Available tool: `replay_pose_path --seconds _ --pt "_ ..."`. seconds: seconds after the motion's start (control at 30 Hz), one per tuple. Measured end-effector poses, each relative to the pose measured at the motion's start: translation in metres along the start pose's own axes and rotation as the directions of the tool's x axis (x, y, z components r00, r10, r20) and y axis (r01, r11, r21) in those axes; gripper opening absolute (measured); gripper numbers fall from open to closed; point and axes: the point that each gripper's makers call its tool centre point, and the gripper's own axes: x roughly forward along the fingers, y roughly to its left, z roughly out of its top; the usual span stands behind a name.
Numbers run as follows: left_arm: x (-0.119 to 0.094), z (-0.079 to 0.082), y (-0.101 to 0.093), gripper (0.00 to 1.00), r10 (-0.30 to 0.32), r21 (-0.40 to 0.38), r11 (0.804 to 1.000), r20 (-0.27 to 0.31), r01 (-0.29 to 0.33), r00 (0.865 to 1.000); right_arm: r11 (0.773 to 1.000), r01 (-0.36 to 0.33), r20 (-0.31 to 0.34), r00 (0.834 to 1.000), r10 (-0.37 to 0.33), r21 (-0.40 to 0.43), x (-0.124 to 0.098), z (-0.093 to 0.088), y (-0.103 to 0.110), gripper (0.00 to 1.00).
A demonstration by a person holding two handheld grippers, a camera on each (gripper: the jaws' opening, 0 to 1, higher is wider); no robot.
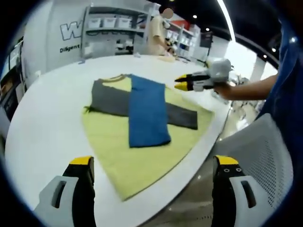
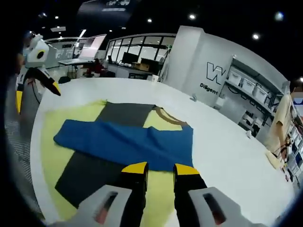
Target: Fold the garment on the visible template until the final outline fits inside the template.
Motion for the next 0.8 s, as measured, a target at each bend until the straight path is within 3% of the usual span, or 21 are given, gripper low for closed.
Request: replay_pose_path --seconds 0.17,0.37,0.53,0.6,0.8 --pt "-0.002 -0.003 0.0 0.99 -0.003 -0.016 1.0 -0.005 0.003 1.0 0.994 -0.103 0.02 0.994 0.104 -0.036 -0.003 0.012 0.047 0.17" --pt "-0.004 -0.006 0.003 0.99 -0.006 -0.016 1.0 -0.012 0.005 1.0 0.96 -0.248 0.014 0.968 0.252 -0.132 -0.002 0.022 0.102 0.19" --pt "-0.006 -0.007 0.004 0.99 -0.008 -0.016 1.0 -0.01 0.008 1.0 0.934 -0.31 0.011 0.948 0.317 -0.181 0.0 0.028 0.129 0.19" --pt "-0.006 -0.007 0.003 0.99 -0.009 -0.016 1.0 -0.01 0.009 1.0 0.915 -0.351 0.005 0.933 0.359 -0.197 0.002 0.028 0.144 0.19" --pt "-0.008 -0.009 -0.001 0.99 -0.014 -0.014 1.0 -0.014 0.014 1.0 0.883 -0.394 -0.03 0.916 0.4 -0.254 0.008 0.022 0.164 0.16"
